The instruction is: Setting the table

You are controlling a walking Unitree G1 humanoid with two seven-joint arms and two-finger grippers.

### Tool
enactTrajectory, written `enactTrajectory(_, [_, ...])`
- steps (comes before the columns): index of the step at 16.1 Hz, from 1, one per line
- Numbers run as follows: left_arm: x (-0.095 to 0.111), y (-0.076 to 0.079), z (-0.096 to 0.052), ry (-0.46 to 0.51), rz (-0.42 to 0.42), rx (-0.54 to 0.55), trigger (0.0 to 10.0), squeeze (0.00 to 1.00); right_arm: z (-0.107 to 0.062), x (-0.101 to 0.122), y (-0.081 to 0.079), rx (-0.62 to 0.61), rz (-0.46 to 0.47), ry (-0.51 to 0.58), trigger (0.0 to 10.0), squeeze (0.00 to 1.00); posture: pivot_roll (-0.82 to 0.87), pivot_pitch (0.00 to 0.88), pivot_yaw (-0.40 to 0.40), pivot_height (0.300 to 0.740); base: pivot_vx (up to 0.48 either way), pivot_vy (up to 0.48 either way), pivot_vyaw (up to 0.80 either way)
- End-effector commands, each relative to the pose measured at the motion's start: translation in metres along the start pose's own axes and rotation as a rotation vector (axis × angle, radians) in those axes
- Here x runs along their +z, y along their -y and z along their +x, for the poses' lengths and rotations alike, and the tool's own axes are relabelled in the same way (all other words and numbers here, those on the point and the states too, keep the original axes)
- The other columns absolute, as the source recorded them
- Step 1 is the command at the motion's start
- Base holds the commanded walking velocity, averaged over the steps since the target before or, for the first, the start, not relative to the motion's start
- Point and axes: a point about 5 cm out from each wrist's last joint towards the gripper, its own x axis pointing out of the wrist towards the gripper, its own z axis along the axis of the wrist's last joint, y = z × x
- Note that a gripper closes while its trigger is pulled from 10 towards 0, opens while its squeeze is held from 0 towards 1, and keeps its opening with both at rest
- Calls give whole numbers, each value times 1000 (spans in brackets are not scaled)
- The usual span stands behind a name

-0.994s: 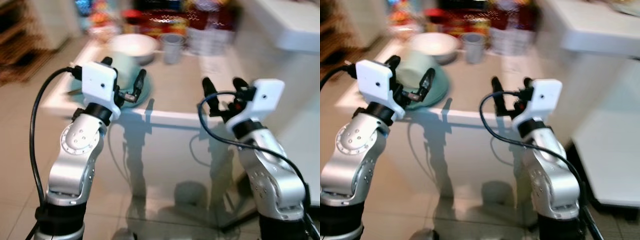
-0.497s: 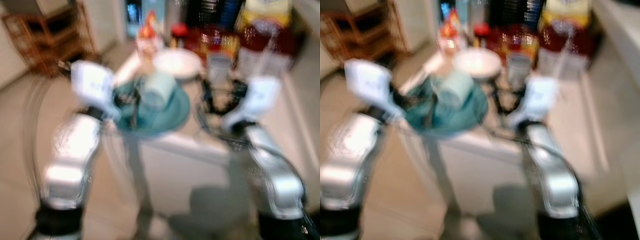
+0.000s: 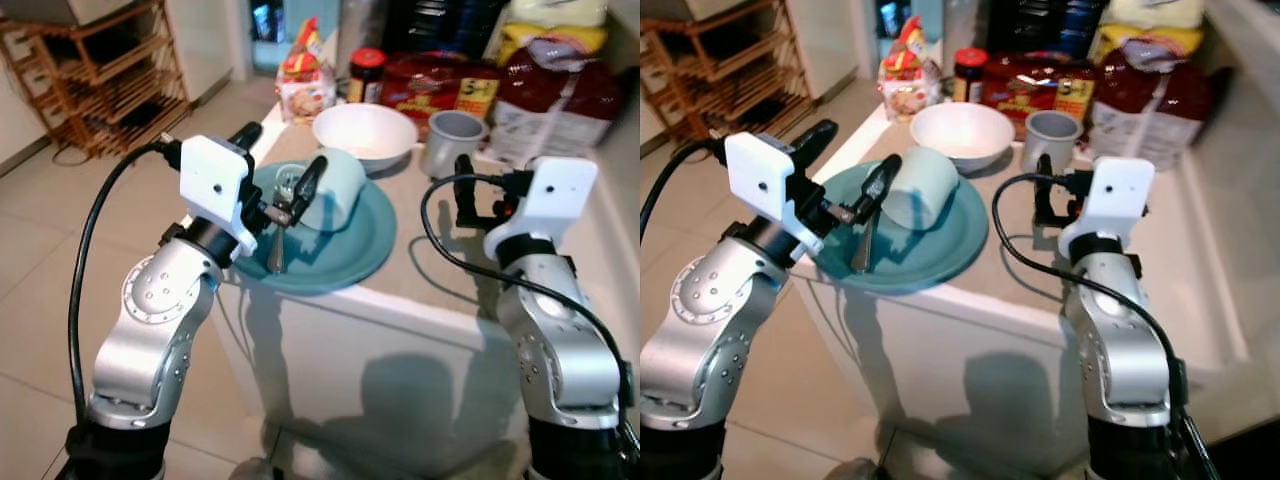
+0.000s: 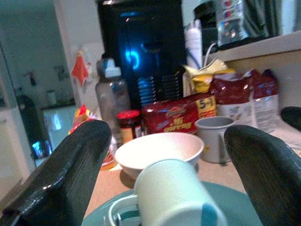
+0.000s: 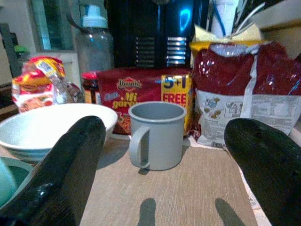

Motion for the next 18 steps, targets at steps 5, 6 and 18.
enactTrajectory(5, [4,4,-2,4,-9,-77,10000,0,30,-20,-6,-29,-48,-133,10000,1000,126,46,-25,740,0,0,0])
enactTrajectory(6, [2,5,-3,-10,-14,-90,10000,0,42,-23,-8,-38,-46,-148,10000,1000,131,50,-23,740,0,0,0])
enactTrajectory(18, [-9,-16,-4,-92,13,171,10000,0,6,34,-18,-24,-66,227,10000,0,126,72,-21,740,0,0,0])
